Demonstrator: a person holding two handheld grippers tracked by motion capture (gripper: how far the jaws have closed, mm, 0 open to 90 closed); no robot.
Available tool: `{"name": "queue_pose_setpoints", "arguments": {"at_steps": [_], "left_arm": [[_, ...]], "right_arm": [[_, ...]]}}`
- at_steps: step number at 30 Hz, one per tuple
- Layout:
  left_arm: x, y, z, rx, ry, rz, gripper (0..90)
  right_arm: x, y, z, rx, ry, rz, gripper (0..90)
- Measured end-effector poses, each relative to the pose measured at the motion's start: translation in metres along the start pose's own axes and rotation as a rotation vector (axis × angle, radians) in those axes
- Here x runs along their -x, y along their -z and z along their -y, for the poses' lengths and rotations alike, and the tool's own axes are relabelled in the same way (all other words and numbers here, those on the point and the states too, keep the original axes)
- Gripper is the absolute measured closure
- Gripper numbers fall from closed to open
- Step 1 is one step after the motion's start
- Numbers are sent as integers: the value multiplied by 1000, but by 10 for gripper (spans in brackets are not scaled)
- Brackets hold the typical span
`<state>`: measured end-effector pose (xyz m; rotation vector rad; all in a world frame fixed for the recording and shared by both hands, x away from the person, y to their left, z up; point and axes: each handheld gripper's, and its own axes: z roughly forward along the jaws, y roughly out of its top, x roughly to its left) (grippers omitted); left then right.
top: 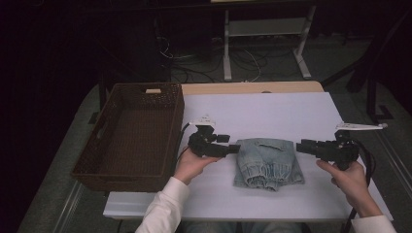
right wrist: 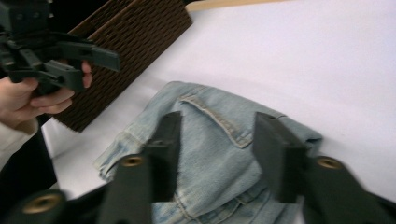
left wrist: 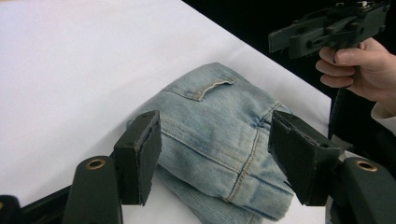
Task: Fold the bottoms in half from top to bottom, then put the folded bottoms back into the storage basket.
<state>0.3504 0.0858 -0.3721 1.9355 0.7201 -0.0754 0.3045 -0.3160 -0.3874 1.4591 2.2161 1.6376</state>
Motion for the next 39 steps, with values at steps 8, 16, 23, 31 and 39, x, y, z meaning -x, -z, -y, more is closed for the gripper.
{"name": "queue_pose_setpoints", "arguments": {"at_steps": [8,16,23,31,39], "left_arm": [[-5,-3,-18,23,-5,12,336],[-17,-11,-25,22,16,19,333],[-34,-28,-27,7,50,12,326],[-54,-48,-23,-37,101,16,296],[-64,-58,-16,-96,137,17,285]], "right_arm": [[3,1,5,-16,-38,28,343],[6,-3,12,-42,-97,91,132],[8,-1,22,-34,-141,91,2],[10,3,28,-26,-157,135,0],[13,-1,44,-37,-181,150,0]]}}
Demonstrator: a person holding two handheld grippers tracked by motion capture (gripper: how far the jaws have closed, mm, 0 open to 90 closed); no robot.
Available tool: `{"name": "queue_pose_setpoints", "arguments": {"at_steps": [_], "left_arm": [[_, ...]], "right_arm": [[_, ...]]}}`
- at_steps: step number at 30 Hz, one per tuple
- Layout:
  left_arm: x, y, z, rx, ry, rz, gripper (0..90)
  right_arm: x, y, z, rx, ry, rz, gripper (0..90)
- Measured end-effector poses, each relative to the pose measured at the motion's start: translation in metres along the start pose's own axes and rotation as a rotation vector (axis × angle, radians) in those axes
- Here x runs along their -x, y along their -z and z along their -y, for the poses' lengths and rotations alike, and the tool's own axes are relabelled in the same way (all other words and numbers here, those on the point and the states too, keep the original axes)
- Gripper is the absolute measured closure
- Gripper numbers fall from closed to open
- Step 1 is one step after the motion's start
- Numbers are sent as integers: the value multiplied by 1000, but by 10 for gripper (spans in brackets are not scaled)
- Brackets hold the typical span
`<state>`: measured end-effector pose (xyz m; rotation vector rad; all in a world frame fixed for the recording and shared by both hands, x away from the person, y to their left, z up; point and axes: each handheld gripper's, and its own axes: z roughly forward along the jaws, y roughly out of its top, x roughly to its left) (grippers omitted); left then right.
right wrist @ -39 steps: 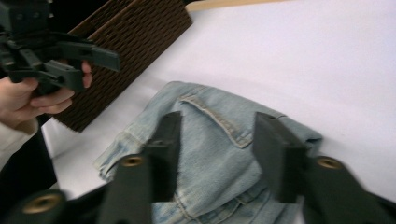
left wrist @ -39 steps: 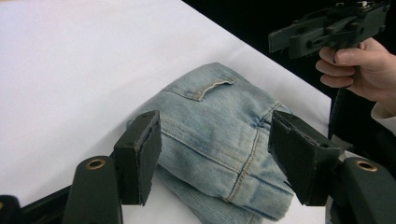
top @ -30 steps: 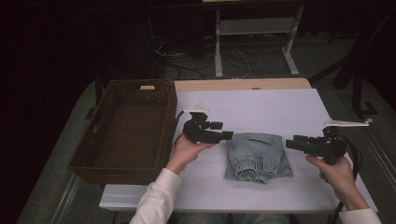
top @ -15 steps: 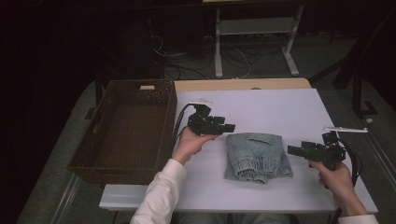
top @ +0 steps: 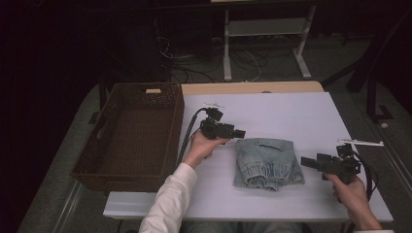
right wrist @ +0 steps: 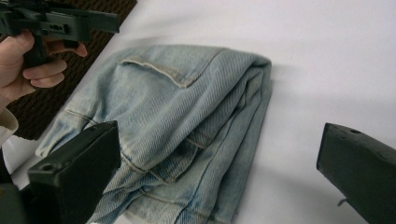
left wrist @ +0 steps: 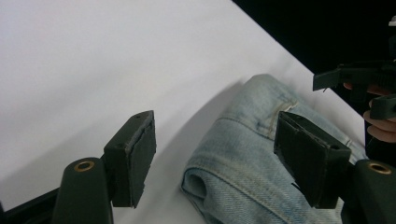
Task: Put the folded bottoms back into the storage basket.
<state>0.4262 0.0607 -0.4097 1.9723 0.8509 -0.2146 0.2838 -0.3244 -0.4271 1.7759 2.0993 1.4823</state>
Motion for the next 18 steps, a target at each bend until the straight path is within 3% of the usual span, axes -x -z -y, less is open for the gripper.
{"name": "queue_pose_setpoints", "arguments": {"at_steps": [8,13,15,18], "left_arm": [[-4,-13,8,-72,6,-4,270],[-9,-19,12,-89,36,13,268],[-9,-23,14,-111,41,6,310],[-10,-31,19,-136,81,9,321]], "right_arm": [[-11,-8,0,-18,26,-7,0],[-15,-15,-1,-15,35,-15,0],[-17,-18,-2,-26,39,-19,0],[-18,-24,-4,-47,60,-2,0]]}}
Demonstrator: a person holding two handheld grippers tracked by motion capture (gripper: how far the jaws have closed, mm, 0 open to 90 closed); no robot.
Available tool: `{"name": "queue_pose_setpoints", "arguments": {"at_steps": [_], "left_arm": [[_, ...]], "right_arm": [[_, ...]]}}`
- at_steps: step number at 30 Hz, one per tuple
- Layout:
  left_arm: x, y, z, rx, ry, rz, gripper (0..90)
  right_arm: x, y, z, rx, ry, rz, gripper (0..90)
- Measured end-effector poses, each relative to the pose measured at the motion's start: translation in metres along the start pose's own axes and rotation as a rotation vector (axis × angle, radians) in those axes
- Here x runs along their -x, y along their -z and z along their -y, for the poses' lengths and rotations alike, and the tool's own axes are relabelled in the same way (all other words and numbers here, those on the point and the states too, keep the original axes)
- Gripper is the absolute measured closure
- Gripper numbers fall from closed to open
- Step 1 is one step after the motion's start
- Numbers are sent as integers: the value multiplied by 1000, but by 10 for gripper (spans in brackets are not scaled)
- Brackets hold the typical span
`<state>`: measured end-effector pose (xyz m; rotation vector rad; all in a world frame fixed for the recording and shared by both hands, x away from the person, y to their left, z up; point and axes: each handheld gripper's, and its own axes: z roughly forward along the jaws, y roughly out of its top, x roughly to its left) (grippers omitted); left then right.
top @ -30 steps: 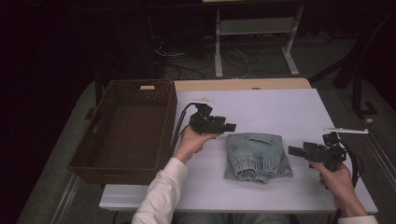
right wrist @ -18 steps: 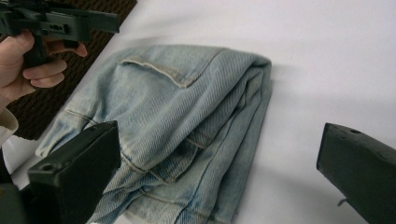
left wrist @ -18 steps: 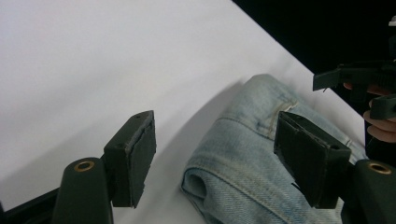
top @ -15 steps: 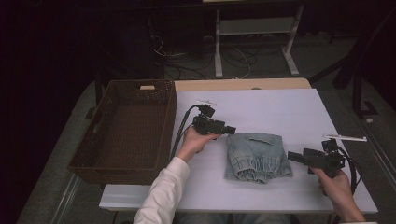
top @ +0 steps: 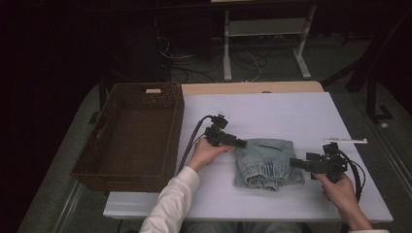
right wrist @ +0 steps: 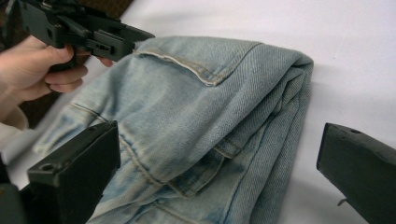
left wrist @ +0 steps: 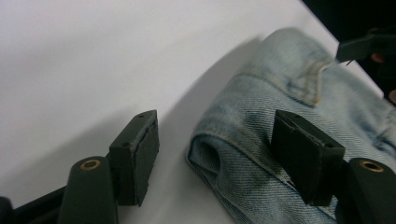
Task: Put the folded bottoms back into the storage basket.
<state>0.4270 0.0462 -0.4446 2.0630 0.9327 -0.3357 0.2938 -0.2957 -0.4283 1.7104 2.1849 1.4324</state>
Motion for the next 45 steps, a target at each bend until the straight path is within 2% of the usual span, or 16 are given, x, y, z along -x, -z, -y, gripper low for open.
{"name": "queue_pose_setpoints", "arguments": {"at_steps": [2,10,13,18,21,26,31,34,40,45], "left_arm": [[-1,-1,1,1,18,13,321],[-2,-6,3,5,35,52,323],[1,-10,4,2,32,73,329],[4,-13,4,-3,17,77,340],[3,-13,4,-3,21,82,342],[4,-13,4,-3,19,80,341],[4,-14,5,-1,21,81,339],[4,-14,4,-1,22,79,339],[6,-15,6,12,36,74,339],[7,-16,6,12,29,65,339]], "right_arm": [[-1,-5,-1,-15,6,3,0],[-7,-18,-2,-69,33,10,0],[-11,-23,-2,-109,69,44,0],[-10,-25,-1,-152,60,86,0],[-10,-25,0,-166,33,99,0],[-5,-27,4,-190,-55,87,2],[-6,-24,6,-177,-68,90,33],[-5,-23,7,-177,-98,59,110],[-7,-21,8,-184,-135,56,165],[-7,-21,10,-187,-157,39,254]]}}
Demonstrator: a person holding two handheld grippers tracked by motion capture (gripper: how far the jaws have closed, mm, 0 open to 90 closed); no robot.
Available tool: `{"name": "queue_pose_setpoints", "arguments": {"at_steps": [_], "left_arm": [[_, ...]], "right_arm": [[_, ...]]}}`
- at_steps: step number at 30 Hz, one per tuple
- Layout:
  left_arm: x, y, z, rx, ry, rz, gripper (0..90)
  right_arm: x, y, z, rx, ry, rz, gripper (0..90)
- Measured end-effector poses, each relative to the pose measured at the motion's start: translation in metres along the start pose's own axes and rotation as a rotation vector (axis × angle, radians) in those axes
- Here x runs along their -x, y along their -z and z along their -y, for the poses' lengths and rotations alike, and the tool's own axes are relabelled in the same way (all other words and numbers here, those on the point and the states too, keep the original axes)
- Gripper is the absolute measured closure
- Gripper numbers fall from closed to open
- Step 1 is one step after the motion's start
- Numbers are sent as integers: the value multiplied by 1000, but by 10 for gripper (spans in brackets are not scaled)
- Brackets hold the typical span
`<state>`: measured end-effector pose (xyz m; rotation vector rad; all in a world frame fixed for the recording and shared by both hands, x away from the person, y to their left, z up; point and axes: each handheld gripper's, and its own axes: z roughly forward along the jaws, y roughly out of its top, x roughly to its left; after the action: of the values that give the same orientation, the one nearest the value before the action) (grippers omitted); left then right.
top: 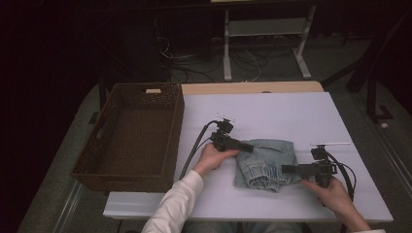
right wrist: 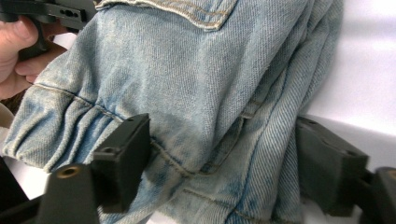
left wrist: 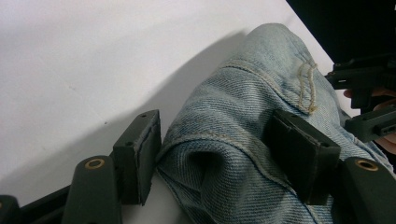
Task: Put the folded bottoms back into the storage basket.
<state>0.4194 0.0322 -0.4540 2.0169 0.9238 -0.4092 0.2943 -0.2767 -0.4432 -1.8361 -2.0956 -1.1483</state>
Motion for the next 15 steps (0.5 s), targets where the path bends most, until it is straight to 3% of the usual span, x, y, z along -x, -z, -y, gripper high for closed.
{"name": "queue_pose_setpoints", "arguments": {"at_steps": [4,7,15], "left_arm": [[0,-1,0,-1,9,4,353],[0,-1,1,-1,16,18,414],[7,-3,2,13,15,-8,560]], "right_arm": [[0,-1,0,-6,3,-24,330],[0,-1,0,-11,3,-36,389],[2,-3,-1,-13,-14,-50,598]]}}
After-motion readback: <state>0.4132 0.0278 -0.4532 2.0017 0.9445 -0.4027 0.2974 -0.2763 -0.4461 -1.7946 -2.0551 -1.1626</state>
